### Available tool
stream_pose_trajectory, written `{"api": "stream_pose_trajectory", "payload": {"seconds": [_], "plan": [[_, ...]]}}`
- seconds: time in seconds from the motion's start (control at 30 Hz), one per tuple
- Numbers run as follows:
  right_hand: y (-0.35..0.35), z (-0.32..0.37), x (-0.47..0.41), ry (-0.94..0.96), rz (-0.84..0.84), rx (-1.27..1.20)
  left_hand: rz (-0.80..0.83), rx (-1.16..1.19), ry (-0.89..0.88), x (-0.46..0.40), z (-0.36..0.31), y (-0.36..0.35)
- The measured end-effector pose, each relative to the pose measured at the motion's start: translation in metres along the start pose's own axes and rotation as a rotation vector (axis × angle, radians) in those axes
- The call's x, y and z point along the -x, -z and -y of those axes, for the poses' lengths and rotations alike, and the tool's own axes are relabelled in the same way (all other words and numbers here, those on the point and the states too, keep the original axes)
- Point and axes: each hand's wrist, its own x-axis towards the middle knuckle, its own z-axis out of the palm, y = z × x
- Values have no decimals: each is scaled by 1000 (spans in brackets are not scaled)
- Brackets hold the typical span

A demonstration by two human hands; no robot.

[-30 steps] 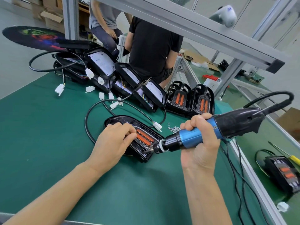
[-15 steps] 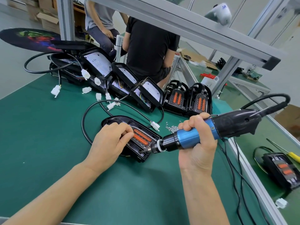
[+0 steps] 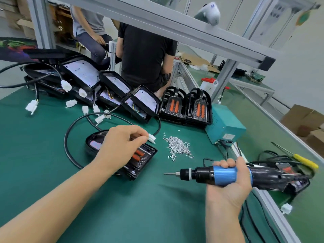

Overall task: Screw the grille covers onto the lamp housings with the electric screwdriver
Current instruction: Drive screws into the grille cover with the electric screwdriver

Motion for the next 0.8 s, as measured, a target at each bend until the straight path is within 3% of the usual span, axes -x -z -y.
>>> {"api": "stream_pose_trajectory", "payload": {"seconds": [0.23,0.47,0.8], "plan": [[17,14,-5,41,-16,24,246,-236,-10,-50,-25,-48],[24,25,-10,26,-18,35,493,-624,-13,-76,-15,-94],[29,31,-17,32,-19,-11,533,-919,-122,-76,-3,-111]]}}
